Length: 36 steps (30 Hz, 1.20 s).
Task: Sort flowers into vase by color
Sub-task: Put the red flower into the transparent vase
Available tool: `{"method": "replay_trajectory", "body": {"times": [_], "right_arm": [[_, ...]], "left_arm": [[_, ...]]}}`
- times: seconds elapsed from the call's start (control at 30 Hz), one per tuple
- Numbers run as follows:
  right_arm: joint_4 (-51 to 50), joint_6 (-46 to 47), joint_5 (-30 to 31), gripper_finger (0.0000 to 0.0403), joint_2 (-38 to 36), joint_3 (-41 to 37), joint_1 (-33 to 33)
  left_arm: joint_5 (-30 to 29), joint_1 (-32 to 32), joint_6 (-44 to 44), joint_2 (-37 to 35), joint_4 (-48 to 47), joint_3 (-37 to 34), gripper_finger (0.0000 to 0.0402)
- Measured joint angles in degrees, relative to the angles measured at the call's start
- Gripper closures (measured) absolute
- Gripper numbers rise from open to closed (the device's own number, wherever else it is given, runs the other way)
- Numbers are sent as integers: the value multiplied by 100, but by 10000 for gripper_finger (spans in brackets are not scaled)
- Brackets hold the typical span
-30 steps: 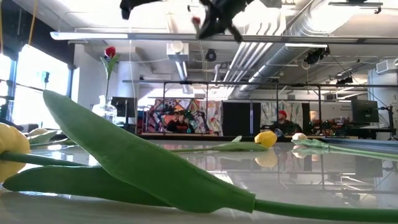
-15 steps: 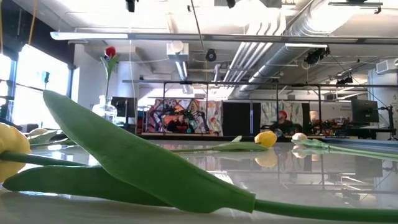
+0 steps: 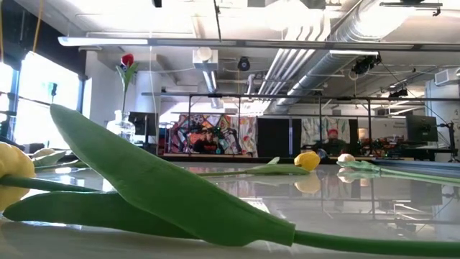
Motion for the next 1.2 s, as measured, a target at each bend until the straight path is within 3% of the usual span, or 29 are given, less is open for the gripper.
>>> {"method": "replay_trajectory", "body": {"times": [0.3, 0.37, 0.53, 0.73, 1.2], "right_arm": [[56, -10, -73, 403, 3, 0, 29], [65, -7, -73, 403, 3, 0, 27], [-10, 129, -71, 403, 4, 0, 27], [-8, 170, -71, 403, 5, 0, 89], [-49, 340, 36, 403, 5, 0, 255]], "left_arm": [[482, 43, -137, 360, 332, 77, 159], [497, 71, -138, 435, 281, 156, 161], [1177, 135, -56, 720, 79, 591, 170], [1358, 135, 44, 1142, -204, 924, 190], [1373, 165, 187, 1026, -268, 1010, 315]]}}
